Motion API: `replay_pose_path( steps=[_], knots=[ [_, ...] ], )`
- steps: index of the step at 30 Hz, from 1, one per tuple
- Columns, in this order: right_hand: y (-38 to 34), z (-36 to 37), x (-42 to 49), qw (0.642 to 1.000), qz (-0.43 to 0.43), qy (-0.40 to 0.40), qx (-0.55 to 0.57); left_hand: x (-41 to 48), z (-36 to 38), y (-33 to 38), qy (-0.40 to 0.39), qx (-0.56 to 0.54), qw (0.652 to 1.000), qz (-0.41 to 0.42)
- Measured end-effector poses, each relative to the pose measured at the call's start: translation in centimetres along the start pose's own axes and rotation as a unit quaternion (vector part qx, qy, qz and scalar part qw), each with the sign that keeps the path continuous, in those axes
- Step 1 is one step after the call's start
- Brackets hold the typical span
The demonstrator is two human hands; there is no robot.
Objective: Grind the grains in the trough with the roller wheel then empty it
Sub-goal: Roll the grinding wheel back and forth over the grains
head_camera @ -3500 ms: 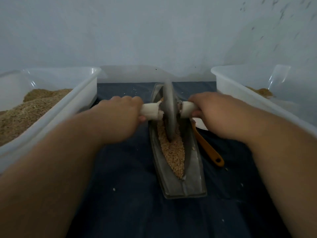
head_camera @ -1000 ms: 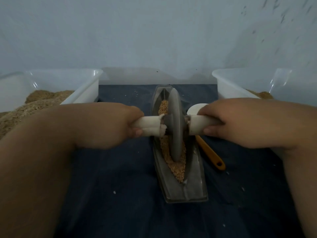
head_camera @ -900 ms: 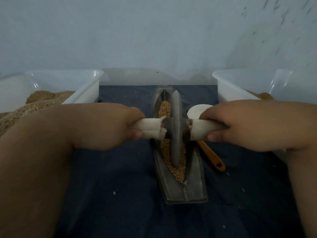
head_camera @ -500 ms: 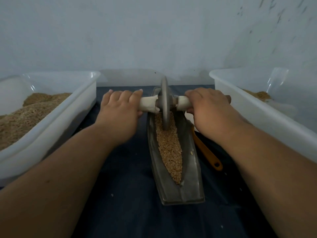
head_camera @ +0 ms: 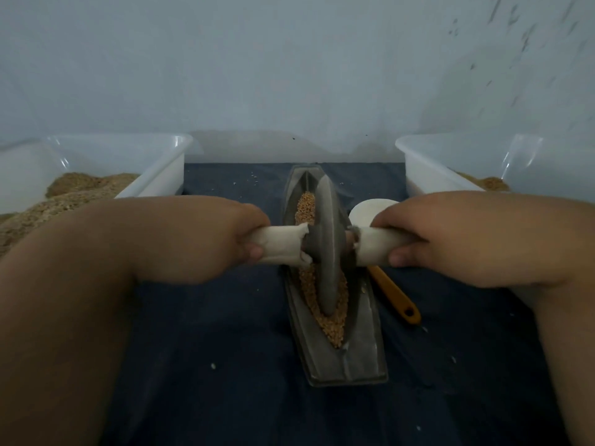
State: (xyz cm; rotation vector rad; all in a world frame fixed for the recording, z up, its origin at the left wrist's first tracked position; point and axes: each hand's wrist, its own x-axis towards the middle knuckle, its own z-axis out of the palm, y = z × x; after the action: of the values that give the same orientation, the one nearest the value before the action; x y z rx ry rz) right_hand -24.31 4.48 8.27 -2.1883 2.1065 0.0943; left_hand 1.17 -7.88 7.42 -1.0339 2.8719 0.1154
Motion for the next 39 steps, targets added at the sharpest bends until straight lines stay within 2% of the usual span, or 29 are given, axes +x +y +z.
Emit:
replay_pose_path(
  steps=[2, 4, 6, 8, 10, 12, 14, 16, 18, 23, 27, 31, 36, 39],
  knots=[
    [0.0, 0.2, 0.4, 1.000, -0.004, 0.009, 0.022, 0.2, 0.1, -0.1, -0.003, 0.001, 1.000, -0.005],
    [0.0, 0.8, 1.4, 0.998, -0.007, 0.045, 0.037, 1.1, 0.6, -0.4, 0.026, -0.005, 1.000, -0.012],
    [0.7, 1.8, 3.3, 0.994, 0.008, 0.106, 0.033, 2.4, 1.6, -0.5, 0.100, -0.004, 0.995, -0.027],
    [1.2, 3.1, 5.3, 0.983, 0.046, 0.176, 0.019, 3.9, 2.9, -0.3, 0.203, 0.041, 0.977, -0.057],
    [1.4, 4.3, 6.8, 0.966, 0.065, 0.252, 0.003, 4.8, 4.0, -0.1, 0.268, 0.076, 0.957, -0.082],
    [1.5, 5.1, 7.3, 0.946, 0.059, 0.319, -0.008, 5.2, 4.6, 0.0, 0.289, 0.077, 0.950, -0.089],
    [1.4, 5.2, 7.1, 0.938, 0.055, 0.342, -0.003, 5.2, 4.7, -0.1, 0.286, 0.077, 0.951, -0.090],
    [1.0, 4.7, 6.5, 0.946, 0.052, 0.321, 0.003, 4.9, 4.2, -0.3, 0.268, 0.082, 0.956, -0.083],
    [0.5, 3.6, 5.6, 0.964, 0.054, 0.262, -0.001, 4.1, 3.4, -0.6, 0.236, 0.077, 0.967, -0.060],
    [-0.7, 0.7, 1.3, 0.994, 0.018, 0.105, -0.022, 1.4, 0.8, -0.7, 0.091, 0.039, 0.995, 0.018],
    [-0.6, -0.2, -0.3, 0.999, 0.014, 0.021, -0.028, 0.3, -0.1, -0.2, 0.057, 0.013, 0.997, 0.047],
    [-0.4, 0.7, 1.1, 0.999, 0.021, 0.038, -0.007, 1.3, 0.7, -0.6, 0.086, 0.011, 0.996, 0.027],
    [0.5, 2.7, 5.4, 0.985, 0.090, 0.145, -0.009, 4.1, 3.3, -0.6, 0.256, 0.080, 0.963, -0.038],
    [1.1, 3.9, 7.1, 0.971, 0.089, 0.220, -0.006, 4.7, 4.0, -0.4, 0.288, 0.089, 0.951, -0.063]
  ],
)
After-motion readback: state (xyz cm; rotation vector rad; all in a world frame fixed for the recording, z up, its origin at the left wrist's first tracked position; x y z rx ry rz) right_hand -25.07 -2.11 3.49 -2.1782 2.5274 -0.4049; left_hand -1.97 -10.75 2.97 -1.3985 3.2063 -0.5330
